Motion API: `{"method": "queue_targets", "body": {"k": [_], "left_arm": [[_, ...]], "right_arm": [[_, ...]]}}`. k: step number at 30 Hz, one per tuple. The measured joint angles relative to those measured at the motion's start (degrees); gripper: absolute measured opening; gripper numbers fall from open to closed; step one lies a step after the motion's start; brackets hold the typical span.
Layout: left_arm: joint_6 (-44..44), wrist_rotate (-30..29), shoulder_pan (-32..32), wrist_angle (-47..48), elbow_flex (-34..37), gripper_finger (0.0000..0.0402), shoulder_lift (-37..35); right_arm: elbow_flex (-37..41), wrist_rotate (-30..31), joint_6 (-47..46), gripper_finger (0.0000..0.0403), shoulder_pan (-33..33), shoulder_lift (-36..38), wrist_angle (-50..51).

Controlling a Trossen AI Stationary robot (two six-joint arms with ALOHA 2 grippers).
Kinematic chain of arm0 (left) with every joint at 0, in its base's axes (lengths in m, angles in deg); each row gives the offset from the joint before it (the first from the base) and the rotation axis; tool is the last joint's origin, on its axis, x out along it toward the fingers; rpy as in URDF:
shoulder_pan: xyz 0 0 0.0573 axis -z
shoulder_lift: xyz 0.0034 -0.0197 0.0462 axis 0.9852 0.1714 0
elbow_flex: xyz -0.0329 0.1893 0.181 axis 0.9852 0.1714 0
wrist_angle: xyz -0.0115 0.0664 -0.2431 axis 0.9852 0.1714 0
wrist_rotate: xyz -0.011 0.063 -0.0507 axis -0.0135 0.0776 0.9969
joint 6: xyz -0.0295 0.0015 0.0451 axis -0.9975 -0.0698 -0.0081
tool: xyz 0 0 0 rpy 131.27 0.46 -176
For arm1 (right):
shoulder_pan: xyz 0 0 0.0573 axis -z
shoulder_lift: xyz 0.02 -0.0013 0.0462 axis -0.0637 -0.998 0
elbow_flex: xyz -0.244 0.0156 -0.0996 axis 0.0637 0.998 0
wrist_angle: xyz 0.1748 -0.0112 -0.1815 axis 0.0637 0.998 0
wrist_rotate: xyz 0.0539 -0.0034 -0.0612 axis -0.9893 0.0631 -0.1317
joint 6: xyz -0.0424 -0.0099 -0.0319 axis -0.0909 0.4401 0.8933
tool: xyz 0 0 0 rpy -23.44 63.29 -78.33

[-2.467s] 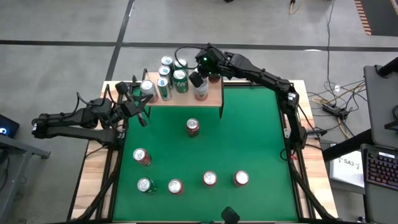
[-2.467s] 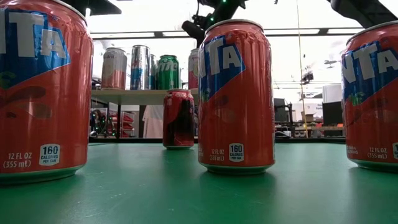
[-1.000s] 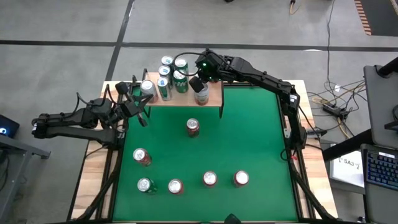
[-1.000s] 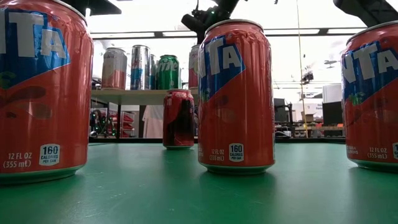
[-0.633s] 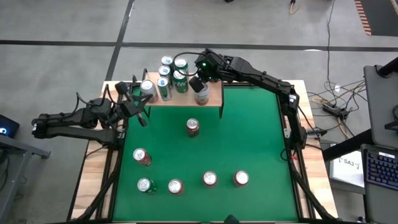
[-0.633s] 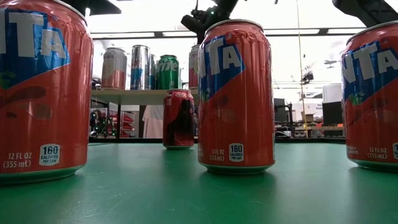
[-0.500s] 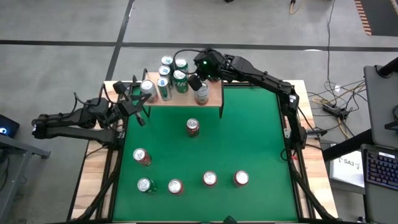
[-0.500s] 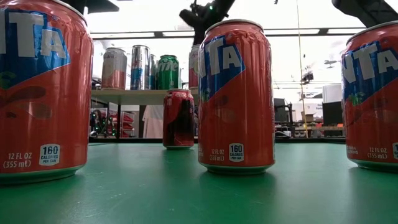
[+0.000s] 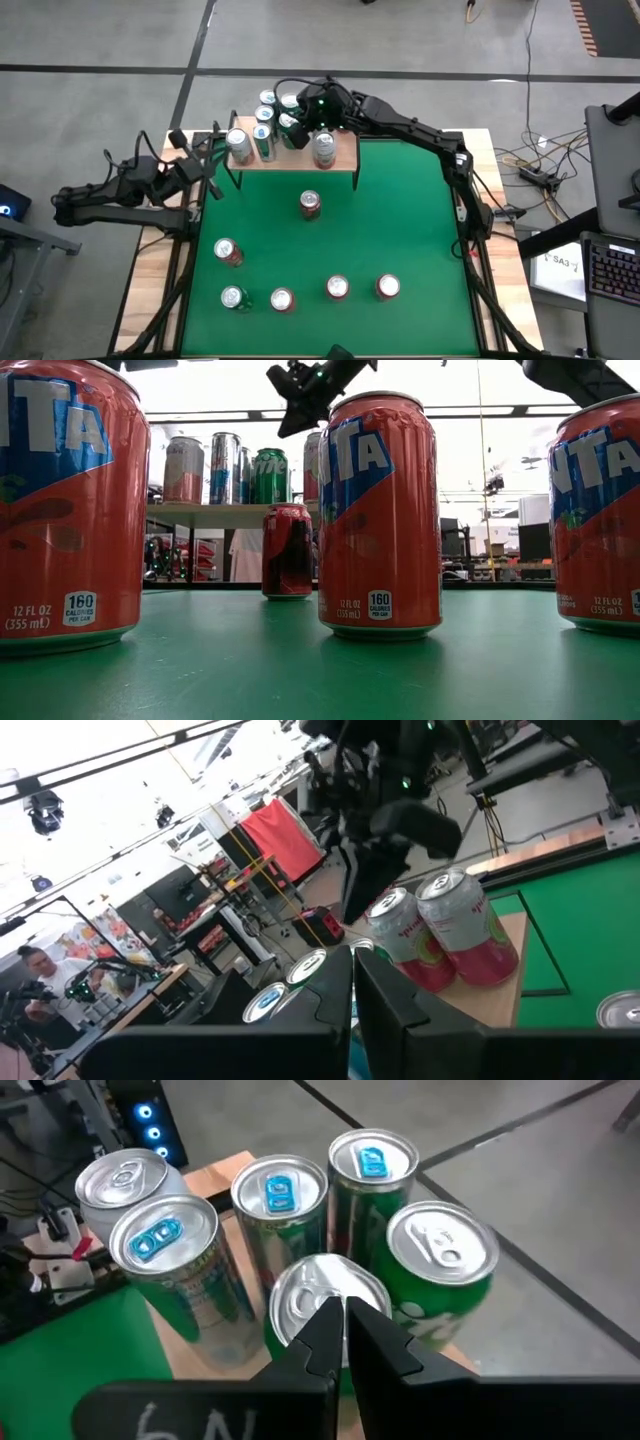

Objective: Place canned beverage on shelf
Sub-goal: Put the orange can on the shelf

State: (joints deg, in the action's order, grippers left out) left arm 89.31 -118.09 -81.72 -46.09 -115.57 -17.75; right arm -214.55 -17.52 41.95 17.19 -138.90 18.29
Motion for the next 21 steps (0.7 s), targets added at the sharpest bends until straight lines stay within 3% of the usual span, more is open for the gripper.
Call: {"method": "queue_targets", "body": {"k": [21], "left_arm": [[-0.4, 0.02, 0.0, 0.65, 0.0, 0.0, -0.89]], "right_arm": [[-0.19, -1.13, 1.23, 0.0009, -0.89, -2.75, 0.54]]}}
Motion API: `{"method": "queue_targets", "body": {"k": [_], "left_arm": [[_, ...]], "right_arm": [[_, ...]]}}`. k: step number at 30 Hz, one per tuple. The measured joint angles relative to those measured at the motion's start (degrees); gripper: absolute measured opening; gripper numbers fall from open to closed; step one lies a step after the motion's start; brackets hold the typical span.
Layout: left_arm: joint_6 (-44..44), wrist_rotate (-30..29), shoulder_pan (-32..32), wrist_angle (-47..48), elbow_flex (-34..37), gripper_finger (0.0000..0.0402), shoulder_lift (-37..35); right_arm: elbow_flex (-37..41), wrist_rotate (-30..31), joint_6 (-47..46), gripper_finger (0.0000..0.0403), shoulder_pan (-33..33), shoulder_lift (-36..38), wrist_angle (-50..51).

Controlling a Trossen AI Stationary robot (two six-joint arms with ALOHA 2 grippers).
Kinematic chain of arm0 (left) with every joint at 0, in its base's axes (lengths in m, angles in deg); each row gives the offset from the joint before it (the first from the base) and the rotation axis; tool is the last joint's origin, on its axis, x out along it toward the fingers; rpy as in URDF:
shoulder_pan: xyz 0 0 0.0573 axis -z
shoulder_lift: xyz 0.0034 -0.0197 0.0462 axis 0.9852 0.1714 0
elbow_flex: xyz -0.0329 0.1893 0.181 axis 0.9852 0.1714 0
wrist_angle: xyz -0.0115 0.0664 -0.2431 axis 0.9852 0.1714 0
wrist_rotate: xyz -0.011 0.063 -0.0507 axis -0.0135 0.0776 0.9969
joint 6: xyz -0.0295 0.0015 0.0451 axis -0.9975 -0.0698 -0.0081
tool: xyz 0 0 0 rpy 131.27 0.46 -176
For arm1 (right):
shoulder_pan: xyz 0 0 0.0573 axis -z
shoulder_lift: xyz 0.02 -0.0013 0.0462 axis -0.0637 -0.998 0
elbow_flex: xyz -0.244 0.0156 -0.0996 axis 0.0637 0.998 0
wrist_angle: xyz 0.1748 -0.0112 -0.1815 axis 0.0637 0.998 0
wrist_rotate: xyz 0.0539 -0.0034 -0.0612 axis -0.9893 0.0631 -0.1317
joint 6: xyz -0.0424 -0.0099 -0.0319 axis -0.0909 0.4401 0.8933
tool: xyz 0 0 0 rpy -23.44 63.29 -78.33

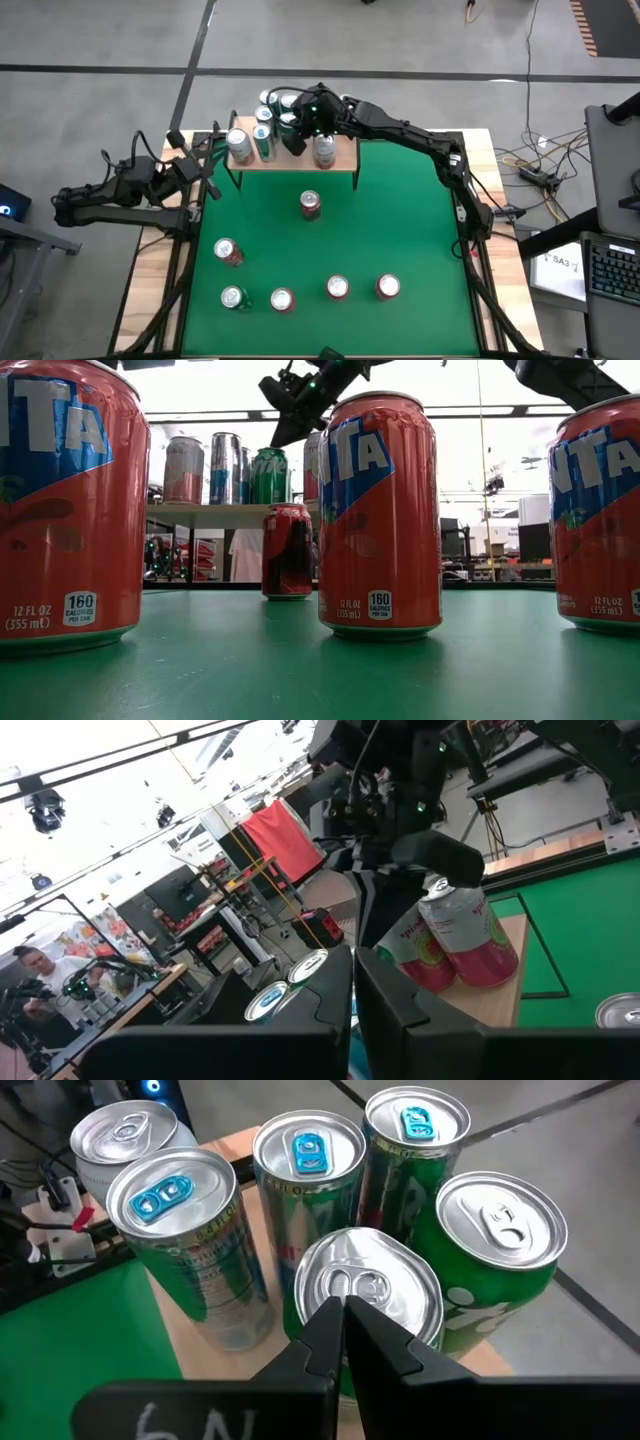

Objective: Place canned beverage on shelf
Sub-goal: Put the orange can on the shelf

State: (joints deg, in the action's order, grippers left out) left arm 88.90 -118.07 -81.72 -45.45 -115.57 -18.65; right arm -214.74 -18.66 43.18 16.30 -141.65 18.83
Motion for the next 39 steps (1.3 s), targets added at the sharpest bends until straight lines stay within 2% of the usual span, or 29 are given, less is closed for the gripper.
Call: {"method": "queue_targets", "body": {"k": [6, 20, 39], "left_arm": [[0.0, 0.02, 0.0, 0.0, 0.0, 0.0, 0.0], [-0.02, 0.04, 0.0, -0.02, 0.0, 0.0, 0.0], [-0.04, 0.04, -0.01, 0.0, 0.0, 0.0, 0.0]], "right_arm": [[-1.78, 0.0, 0.42, 0.0009, -0.12, 0.0, 2.66], [-2.17, 0.44, 3.23, 0.0009, -0.18, -1.2, -3.17], [-2.28, 0.5, 4.03, 0.0009, -0.18, -0.93, 1.31]]}}
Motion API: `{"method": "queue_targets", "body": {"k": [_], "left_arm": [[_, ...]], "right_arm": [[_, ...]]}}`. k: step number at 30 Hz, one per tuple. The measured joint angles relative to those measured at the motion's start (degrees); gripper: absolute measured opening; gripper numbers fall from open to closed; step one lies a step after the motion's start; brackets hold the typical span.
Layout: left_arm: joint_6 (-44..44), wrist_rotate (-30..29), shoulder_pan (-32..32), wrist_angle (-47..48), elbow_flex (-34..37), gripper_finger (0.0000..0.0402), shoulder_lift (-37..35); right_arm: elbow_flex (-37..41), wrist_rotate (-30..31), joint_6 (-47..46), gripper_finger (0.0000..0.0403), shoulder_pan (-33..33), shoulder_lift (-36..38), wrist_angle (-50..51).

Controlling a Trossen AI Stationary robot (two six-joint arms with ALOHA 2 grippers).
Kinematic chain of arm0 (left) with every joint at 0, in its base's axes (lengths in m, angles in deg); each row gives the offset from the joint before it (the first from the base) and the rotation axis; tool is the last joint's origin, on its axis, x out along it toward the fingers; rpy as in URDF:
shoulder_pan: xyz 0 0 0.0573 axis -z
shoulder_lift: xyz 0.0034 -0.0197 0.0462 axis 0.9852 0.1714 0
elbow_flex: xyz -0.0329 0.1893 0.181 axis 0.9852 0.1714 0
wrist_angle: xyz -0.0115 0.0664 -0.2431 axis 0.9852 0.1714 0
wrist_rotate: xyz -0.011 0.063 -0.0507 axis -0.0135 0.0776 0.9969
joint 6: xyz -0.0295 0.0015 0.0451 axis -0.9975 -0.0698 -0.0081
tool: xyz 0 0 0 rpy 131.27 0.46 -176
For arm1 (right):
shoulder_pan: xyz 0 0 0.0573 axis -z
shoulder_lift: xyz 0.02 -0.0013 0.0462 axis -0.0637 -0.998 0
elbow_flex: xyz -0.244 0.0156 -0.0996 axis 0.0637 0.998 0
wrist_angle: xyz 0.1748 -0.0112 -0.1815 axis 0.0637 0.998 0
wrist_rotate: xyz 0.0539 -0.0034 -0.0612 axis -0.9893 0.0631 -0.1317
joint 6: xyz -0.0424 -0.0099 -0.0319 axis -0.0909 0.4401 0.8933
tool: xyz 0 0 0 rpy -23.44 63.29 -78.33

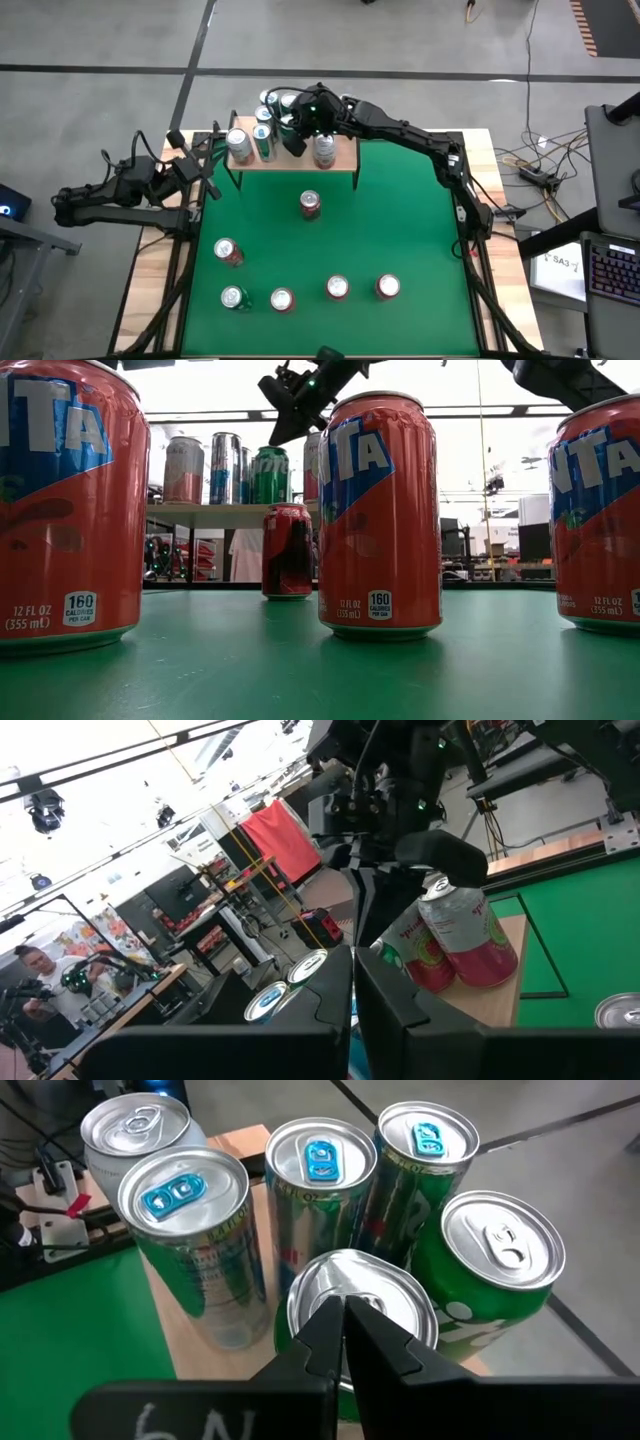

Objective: Place canned beverage on shelf
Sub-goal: Put the orange can on the shelf

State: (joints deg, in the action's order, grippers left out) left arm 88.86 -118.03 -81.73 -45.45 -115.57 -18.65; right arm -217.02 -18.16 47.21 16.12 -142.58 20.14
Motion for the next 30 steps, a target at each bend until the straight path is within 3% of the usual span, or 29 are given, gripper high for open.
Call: {"method": "queue_targets", "body": {"k": [16, 30], "left_arm": [[0.0, 0.17, 0.01, -0.01, 0.02, 0.0, 0.0], [0.01, 0.13, 0.01, 0.0, 0.02, 0.0, 0.02]], "right_arm": [[0.15, -0.08, 2.1, 0.0009, 0.01, -0.56, -5.13], [0.13, -0.16, 1.27, 0.0009, -0.19, -0.25, 0.01]]}}
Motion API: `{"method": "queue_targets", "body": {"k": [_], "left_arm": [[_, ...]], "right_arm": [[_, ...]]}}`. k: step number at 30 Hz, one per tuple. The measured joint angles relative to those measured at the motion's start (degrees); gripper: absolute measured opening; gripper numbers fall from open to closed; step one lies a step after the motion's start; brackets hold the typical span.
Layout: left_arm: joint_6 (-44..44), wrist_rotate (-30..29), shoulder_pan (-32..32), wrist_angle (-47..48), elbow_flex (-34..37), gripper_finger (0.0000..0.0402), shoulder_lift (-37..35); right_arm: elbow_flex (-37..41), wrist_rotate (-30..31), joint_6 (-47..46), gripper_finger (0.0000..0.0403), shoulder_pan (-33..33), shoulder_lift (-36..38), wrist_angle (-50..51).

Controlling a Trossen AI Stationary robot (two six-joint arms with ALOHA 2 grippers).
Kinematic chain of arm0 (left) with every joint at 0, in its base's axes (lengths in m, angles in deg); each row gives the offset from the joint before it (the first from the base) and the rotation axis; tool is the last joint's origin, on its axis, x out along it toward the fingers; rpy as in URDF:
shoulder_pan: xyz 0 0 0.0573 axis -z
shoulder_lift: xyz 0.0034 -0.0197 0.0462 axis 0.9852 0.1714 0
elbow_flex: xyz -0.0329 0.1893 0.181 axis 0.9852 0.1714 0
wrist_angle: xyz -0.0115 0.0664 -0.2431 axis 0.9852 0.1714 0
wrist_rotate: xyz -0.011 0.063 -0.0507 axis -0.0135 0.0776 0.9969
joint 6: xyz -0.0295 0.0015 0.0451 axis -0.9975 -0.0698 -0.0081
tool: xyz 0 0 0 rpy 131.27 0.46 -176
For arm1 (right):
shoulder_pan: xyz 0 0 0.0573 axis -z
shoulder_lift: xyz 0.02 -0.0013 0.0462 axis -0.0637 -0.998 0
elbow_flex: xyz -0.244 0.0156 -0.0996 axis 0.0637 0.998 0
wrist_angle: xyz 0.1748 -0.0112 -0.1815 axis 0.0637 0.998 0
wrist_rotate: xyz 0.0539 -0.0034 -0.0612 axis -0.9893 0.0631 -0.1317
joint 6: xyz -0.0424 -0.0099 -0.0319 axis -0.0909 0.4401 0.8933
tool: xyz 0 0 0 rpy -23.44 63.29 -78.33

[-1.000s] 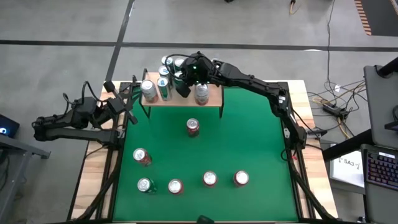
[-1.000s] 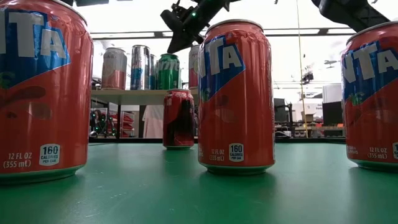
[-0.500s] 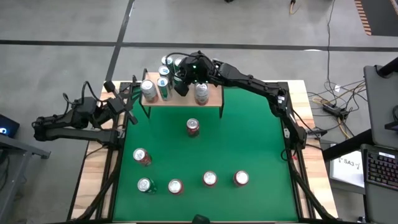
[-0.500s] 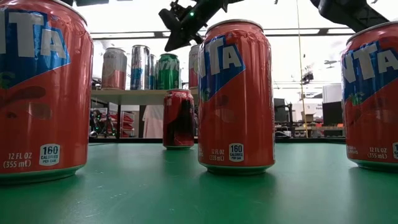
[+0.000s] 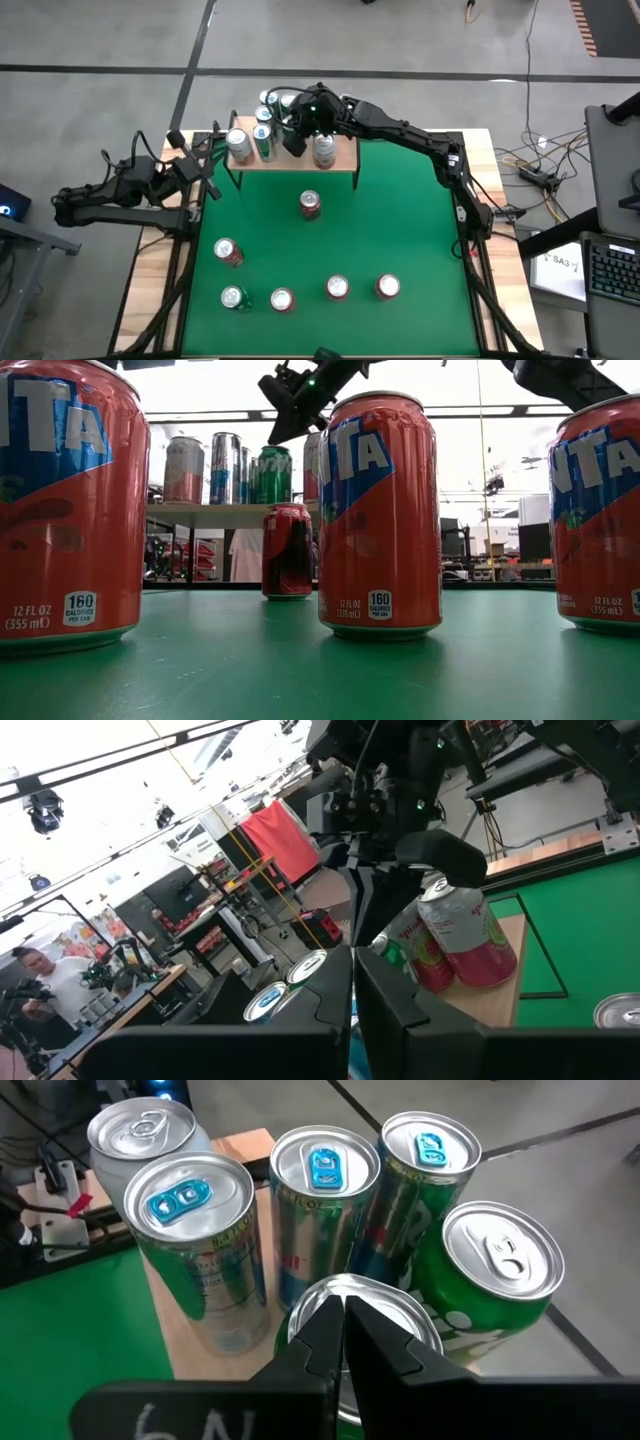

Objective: Place canned beverage on shelf
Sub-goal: Put the orange can on the shelf

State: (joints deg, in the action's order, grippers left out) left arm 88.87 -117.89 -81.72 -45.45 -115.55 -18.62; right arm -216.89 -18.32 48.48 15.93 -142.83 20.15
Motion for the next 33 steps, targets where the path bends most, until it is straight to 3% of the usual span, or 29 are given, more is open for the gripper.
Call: {"method": "queue_targets", "body": {"k": [18, 33], "left_arm": [[-0.01, -0.2, -0.02, 0.0, 0.0, 0.0, 0.0], [-0.01, -0.17, -0.01, -0.01, 0.0, 0.0, 0.04]], "right_arm": [[0.2, -0.34, 1.5, 0.0009, -0.19, -0.03, -2.19], [-0.11, -0.32, 0.89, 0.0009, -1.62, 0.97, 2.76]]}}
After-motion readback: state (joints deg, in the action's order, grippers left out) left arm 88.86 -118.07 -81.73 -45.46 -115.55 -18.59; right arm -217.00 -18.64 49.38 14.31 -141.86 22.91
